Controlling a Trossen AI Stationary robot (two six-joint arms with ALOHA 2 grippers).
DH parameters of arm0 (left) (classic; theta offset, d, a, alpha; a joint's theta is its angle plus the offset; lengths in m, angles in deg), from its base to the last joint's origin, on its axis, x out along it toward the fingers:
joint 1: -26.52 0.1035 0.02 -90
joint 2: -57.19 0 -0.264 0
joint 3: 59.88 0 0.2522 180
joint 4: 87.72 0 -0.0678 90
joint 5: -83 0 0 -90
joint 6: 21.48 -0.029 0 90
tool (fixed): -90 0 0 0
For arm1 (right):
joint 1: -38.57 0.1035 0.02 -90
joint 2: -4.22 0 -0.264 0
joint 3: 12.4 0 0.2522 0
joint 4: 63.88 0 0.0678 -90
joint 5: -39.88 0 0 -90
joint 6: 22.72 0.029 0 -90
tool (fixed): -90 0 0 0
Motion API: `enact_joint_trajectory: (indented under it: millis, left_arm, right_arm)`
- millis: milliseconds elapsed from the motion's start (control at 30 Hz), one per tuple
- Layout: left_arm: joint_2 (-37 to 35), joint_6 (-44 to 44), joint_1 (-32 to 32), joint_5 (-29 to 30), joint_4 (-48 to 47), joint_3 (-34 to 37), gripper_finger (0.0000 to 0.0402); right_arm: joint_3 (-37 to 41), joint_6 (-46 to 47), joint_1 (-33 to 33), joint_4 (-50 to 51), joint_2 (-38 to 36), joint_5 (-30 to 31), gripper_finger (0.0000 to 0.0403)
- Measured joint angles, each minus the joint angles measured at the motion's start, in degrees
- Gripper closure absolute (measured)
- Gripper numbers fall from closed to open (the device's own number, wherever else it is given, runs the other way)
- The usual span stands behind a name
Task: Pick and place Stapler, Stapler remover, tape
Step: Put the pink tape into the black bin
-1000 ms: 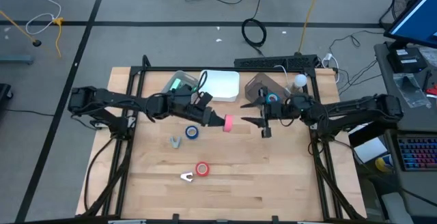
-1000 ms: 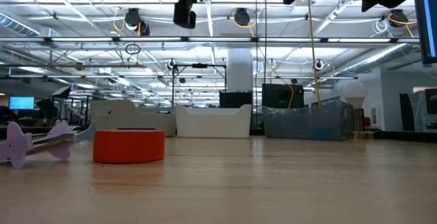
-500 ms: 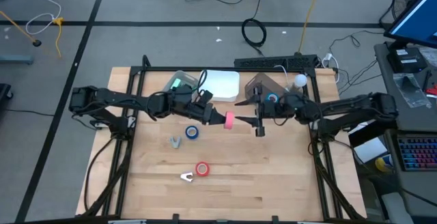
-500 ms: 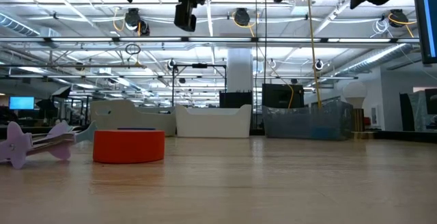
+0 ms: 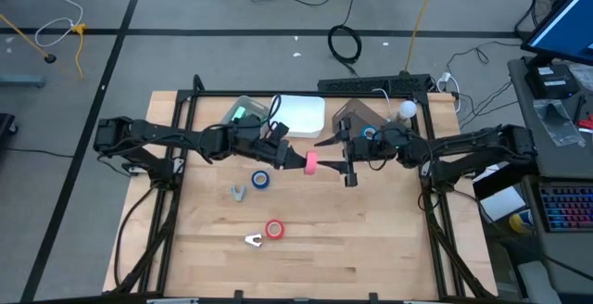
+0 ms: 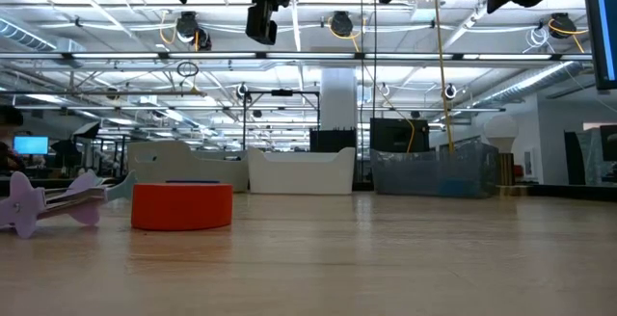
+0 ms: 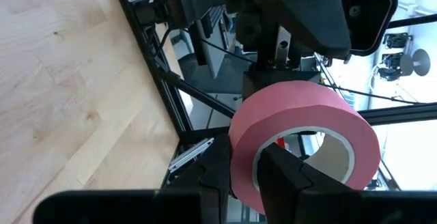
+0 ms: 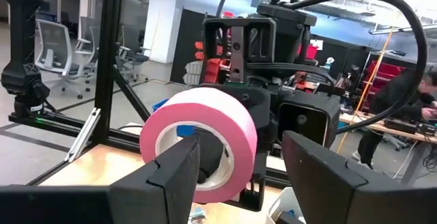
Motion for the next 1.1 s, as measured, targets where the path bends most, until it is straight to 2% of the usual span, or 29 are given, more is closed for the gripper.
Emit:
enact_joint_trajectory:
  millis: [433, 833, 1100]
  left_arm:
    - [0.0, 0.41, 0.0, 0.0, -0.15, 0.0, 0.0342]
    - [-0.04, 0.05, 0.02, -0.04, -1.47, 0.0, 0.0341]
    - [-0.07, -1.14, 0.08, -1.31, -3.67, -0.02, 0.0341]
  right_arm:
    - [-0.77, 0.03, 0.0, 0.3, 0.21, 0.0, 0.0204]
    - [-3.32, 2.63, -0.02, 1.38, 4.29, -0.13, 0.0241]
    - [-3.28, 4.54, 0.0, 1.96, 4.17, -0.11, 0.029]
